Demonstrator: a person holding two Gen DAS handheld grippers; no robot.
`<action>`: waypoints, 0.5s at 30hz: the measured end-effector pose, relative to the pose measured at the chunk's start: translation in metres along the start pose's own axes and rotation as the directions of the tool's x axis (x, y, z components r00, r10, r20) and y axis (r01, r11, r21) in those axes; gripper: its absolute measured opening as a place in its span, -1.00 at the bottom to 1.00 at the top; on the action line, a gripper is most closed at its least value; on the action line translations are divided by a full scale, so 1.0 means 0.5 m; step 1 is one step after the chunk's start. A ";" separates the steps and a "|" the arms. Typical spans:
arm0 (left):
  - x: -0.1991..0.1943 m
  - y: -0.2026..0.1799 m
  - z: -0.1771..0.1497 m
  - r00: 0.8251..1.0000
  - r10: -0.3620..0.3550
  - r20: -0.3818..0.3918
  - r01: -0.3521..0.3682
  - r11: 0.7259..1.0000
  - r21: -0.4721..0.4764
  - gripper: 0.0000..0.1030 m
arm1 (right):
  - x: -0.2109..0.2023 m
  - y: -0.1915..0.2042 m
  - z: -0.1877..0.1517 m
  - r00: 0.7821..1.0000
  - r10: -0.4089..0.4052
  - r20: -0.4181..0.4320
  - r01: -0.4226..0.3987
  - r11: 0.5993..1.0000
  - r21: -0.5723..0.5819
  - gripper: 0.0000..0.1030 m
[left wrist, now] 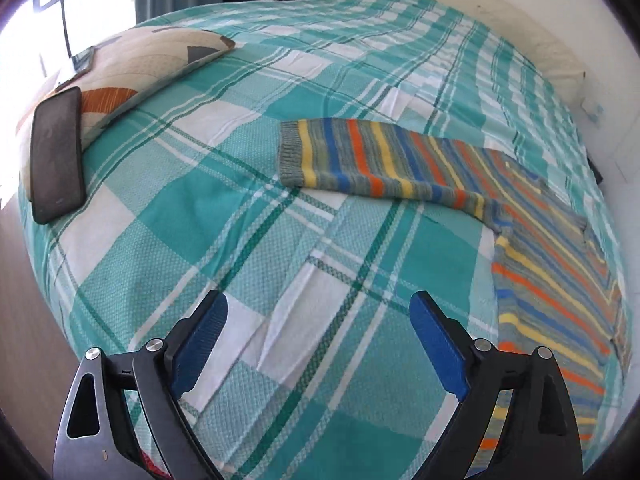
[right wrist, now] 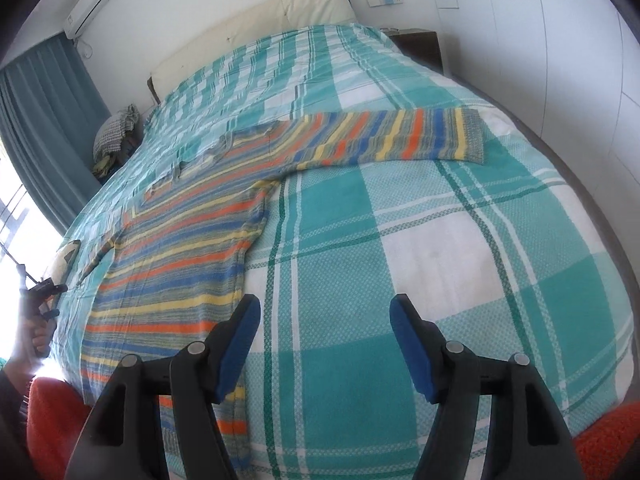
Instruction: Fold small clothes
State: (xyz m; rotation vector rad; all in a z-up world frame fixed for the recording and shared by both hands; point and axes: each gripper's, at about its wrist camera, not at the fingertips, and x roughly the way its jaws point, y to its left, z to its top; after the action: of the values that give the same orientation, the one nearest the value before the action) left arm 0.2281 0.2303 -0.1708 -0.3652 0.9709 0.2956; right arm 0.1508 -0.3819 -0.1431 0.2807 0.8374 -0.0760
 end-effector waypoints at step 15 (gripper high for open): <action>0.071 -0.029 -0.069 0.996 0.080 -0.044 -0.075 0.992 0.104 0.99 | 0.082 -0.078 -0.043 0.986 -0.118 -0.115 0.125 0.990 0.060 0.62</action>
State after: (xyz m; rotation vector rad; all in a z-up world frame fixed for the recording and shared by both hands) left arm 0.2271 0.2054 -0.2161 -0.2429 1.0450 0.3076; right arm 0.1555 -0.4113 -0.1955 0.2982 0.9634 -0.2045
